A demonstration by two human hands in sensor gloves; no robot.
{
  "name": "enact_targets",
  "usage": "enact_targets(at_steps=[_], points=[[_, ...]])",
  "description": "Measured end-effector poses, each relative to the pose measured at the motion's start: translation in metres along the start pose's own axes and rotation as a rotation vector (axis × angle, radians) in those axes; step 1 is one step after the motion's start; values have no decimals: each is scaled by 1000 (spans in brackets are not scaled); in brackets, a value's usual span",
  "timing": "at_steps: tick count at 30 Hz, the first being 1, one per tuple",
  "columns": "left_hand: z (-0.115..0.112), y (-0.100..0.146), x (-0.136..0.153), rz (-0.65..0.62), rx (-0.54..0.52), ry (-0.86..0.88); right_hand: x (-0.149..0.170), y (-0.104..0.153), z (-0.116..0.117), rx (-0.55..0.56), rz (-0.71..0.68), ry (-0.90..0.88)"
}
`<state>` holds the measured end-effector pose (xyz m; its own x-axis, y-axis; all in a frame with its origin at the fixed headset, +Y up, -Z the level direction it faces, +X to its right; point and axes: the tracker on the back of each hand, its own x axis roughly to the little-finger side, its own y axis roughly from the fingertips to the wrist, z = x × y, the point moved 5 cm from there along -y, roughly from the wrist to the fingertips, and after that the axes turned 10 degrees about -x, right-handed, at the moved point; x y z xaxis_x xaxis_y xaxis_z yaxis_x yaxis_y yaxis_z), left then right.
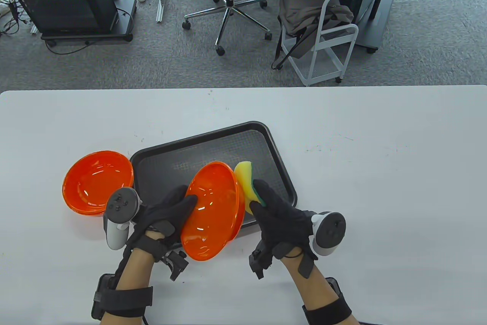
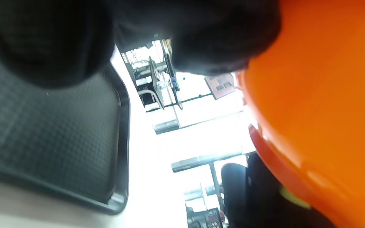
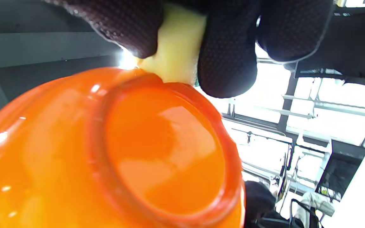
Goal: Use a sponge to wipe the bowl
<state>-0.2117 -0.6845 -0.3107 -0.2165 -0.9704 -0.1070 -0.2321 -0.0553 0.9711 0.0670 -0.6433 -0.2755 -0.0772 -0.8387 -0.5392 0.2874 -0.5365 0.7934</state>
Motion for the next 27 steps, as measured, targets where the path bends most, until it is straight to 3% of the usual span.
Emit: enact_targets(at_steps=[7,14,21,27], points=[[-19,-2,-15,-132,36,94,16,-2,16,-113,86,-56],[2,8,-30,-211,-239,64,25,-3,49,-296,150,-117],[39,11,-14,-128,-434,51,20,-3,65,-373,147,-144],[66,15,-3,-73,-546,3,9,-6,61,-362,104,-161]])
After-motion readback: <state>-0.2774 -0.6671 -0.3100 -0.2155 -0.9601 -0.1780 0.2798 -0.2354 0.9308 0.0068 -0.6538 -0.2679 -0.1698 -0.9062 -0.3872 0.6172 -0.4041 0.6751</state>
